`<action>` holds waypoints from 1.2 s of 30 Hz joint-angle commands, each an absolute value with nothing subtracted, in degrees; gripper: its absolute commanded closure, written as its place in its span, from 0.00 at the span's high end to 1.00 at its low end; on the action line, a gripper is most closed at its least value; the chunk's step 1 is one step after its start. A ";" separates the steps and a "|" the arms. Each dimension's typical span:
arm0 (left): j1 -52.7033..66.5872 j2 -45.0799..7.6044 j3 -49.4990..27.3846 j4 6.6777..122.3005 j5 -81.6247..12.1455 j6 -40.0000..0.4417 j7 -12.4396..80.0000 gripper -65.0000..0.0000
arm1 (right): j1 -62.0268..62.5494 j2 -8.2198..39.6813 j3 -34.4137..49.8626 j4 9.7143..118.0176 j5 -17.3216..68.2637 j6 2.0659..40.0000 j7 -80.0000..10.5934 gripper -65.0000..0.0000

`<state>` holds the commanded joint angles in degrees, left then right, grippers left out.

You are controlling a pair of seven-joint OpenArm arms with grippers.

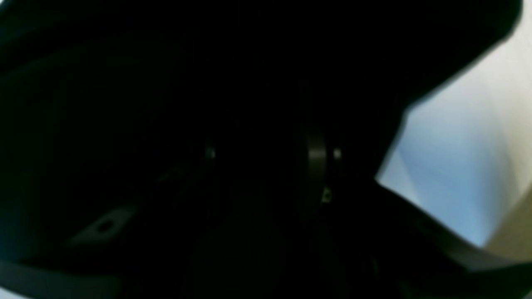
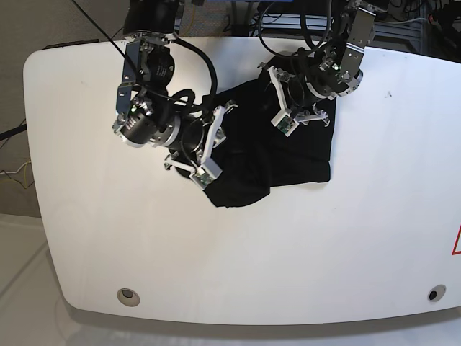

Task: Fold the T-shirt properly
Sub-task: 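Lift the held end with the right gripper and fold it toward the left gripper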

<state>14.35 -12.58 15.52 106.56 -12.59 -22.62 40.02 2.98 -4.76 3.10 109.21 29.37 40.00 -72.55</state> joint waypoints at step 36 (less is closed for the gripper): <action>23.28 -14.99 2.53 122.93 -10.15 -22.76 39.98 0.30 | 4.43 -5.51 -15.16 108.52 28.57 37.93 -67.68 0.15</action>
<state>23.28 -14.99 2.53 122.93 -10.15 -22.76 39.98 4.43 -5.51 -15.16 108.52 28.57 37.93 -67.68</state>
